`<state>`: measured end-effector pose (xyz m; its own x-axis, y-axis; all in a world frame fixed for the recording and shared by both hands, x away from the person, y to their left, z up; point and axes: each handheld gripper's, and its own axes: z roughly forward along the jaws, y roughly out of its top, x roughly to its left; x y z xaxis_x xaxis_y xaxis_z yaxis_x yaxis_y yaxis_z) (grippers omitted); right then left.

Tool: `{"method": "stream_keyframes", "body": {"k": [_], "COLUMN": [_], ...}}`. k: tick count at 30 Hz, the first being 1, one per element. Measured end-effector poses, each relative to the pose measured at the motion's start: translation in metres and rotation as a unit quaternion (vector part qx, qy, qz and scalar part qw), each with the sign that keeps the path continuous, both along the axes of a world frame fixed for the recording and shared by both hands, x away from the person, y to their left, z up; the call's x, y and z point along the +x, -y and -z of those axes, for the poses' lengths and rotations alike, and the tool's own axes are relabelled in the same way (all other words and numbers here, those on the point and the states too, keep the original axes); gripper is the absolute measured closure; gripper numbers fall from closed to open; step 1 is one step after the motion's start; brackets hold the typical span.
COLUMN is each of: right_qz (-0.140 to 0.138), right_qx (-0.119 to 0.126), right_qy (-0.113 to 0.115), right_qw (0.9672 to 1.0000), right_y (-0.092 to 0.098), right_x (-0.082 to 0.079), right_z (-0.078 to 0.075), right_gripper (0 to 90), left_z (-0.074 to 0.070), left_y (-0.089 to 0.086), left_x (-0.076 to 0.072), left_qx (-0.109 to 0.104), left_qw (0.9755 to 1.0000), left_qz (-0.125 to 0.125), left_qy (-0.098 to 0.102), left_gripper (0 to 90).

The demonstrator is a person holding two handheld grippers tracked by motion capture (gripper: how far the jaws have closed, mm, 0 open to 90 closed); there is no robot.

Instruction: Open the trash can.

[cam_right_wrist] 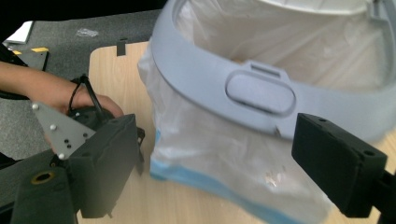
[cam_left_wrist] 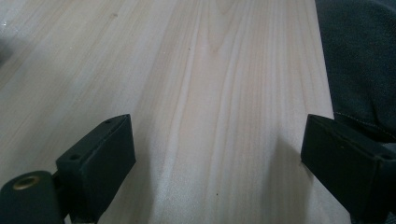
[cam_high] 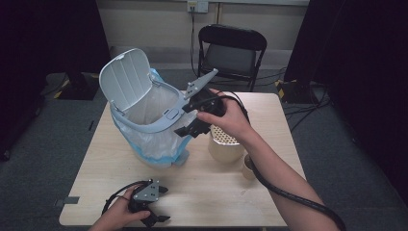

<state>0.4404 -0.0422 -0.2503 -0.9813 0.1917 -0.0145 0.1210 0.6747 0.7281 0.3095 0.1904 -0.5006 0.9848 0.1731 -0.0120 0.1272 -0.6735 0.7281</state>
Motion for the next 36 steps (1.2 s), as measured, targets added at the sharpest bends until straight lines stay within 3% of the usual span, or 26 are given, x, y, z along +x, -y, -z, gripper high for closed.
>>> {"method": "stream_keyframes", "body": {"k": [17, 36], "right_qz": [0.022, 0.051], "right_qx": [0.007, 0.015], "right_qy": [0.000, -0.016], "right_qw": [0.9997, 0.9985], "right_y": [0.055, 0.095], "right_x": [-0.016, -0.022], "right_z": [0.016, 0.043], "right_gripper": [14.3, 14.4], "left_z": [0.001, 0.001], "left_y": [0.000, 0.000], "left_x": [0.000, 0.000], "left_qx": [-0.005, -0.006], "left_qw": [1.0000, 1.0000], "left_qz": [0.000, -0.001], "left_qy": [-0.001, 0.000], "left_gripper": [9.2, 9.2]}}
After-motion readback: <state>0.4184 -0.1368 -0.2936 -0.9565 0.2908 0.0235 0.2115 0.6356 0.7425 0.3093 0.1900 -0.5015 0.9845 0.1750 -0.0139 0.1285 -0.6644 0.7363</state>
